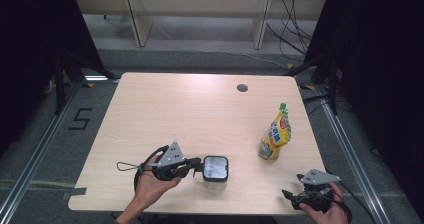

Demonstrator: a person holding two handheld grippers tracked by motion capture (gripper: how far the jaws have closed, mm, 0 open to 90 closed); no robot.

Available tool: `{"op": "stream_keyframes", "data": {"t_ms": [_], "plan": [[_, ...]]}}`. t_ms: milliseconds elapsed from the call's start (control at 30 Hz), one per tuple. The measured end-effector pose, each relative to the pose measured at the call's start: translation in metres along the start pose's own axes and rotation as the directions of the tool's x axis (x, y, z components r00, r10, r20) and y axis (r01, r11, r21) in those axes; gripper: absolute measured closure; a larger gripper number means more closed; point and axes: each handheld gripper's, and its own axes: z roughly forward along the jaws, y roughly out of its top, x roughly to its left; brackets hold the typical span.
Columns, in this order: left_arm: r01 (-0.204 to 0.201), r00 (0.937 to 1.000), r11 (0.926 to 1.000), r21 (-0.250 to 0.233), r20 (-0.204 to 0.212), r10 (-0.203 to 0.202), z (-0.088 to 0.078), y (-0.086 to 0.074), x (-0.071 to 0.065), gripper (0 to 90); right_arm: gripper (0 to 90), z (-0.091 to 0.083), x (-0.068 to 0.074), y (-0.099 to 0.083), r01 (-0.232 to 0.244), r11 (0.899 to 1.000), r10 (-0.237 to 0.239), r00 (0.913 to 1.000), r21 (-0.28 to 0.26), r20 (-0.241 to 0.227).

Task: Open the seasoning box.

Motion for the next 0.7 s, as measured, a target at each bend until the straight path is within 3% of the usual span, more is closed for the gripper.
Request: {"op": "stream_keyframes", "data": {"t_ms": [333, 433, 533, 600, 633, 700], "plan": [[0.014, 0.9999, 0.9999, 0.000, 0.005, -0.014, -0.001, -0.002, 0.001, 89.0, 23.4, -0.001, 0.001, 0.000, -0.008, 1.000, 0.008, 0.9999, 0.003, 0.010], [0.048, 0.9988, 0.9987, -0.017, 0.011, -0.048, -0.001, -0.004, 0.002, 89.0, 28.4, -0.001, 0.003, 0.001, 0.009, 1.000, -0.009, 1.0000, 0.002, -0.003], [0.040, 0.9992, 0.9991, -0.016, 0.007, -0.040, -0.001, -0.004, 0.001, 89.0, 34.3, -0.002, 0.005, 0.002, 0.019, 1.000, -0.019, 0.9998, -0.012, -0.009], [0.056, 0.9984, 0.9983, -0.016, 0.007, -0.056, -0.001, -0.004, 0.001, 89.0, 38.1, -0.005, 0.006, 0.004, 0.043, 0.998, -0.044, 0.9990, -0.046, -0.012], [0.043, 0.9990, 0.9989, -0.018, 0.011, -0.043, -0.001, -0.004, 0.002, 89.0, 40.4, -0.006, 0.009, 0.006, 0.029, 0.998, -0.030, 0.9992, -0.060, -0.027], [0.047, 0.9989, 0.9987, -0.018, 0.009, -0.047, -0.001, -0.005, 0.002, 89.1, 46.7, -0.008, 0.012, 0.009, 0.058, 0.994, -0.061, 0.9973, -0.092, -0.040]]}}
